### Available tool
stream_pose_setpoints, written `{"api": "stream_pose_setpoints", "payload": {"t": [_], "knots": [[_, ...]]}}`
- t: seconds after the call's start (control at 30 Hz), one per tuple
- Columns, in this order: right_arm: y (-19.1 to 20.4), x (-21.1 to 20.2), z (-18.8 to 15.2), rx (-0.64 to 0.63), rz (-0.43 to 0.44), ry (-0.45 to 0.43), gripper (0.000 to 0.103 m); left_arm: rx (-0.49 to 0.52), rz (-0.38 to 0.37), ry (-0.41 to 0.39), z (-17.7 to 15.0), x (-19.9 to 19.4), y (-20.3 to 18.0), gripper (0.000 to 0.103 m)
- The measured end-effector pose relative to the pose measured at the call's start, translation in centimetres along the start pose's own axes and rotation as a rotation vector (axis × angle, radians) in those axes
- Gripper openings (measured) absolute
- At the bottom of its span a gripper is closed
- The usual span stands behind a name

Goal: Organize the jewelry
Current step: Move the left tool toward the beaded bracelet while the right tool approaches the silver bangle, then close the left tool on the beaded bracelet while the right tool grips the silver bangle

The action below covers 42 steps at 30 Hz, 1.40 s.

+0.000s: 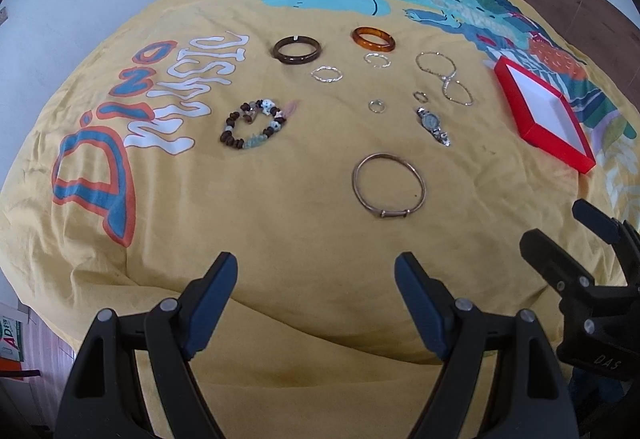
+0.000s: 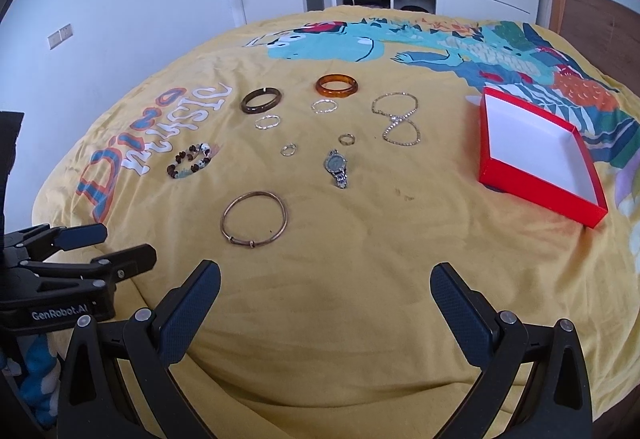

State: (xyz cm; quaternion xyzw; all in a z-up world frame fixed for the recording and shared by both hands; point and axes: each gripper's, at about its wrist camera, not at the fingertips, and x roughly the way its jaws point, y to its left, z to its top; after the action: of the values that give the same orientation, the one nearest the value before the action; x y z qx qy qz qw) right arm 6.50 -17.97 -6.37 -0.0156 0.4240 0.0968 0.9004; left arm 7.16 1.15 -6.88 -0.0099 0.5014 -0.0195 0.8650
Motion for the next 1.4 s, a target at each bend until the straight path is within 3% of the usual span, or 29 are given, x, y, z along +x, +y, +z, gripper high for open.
{"api": "stream_pose_setpoints", "payload": {"t": [0.37, 0.57, 1.03, 1.17, 1.4], "knots": [[-0.2, 1.4, 0.6, 0.034, 0.024, 0.022, 0.103, -0.027, 0.024, -0.013, 0.8, 0.6, 0.9, 0.08], [-0.2, 2.3, 1.0, 0.032, 0.054, 0.036, 0.1, -0.057, 0.039, 0.038, 1.5, 1.8, 2.5, 0.08], [0.7, 7.2, 3.0, 0.031, 0.218, 0.124, 0.044, -0.23, 0.058, 0.071, 5.7, 5.7, 7.6, 0.079], [1.0, 9.1, 3.6, 0.025, 0.252, 0.152, 0.038, -0.307, 0.06, 0.073, 7.1, 6.7, 9.2, 0.079], [1.6, 11.9, 3.9, 0.0, 0.287, 0.216, 0.036, -0.346, 0.117, 0.083, 9.5, 9.5, 10.4, 0.079]]}}
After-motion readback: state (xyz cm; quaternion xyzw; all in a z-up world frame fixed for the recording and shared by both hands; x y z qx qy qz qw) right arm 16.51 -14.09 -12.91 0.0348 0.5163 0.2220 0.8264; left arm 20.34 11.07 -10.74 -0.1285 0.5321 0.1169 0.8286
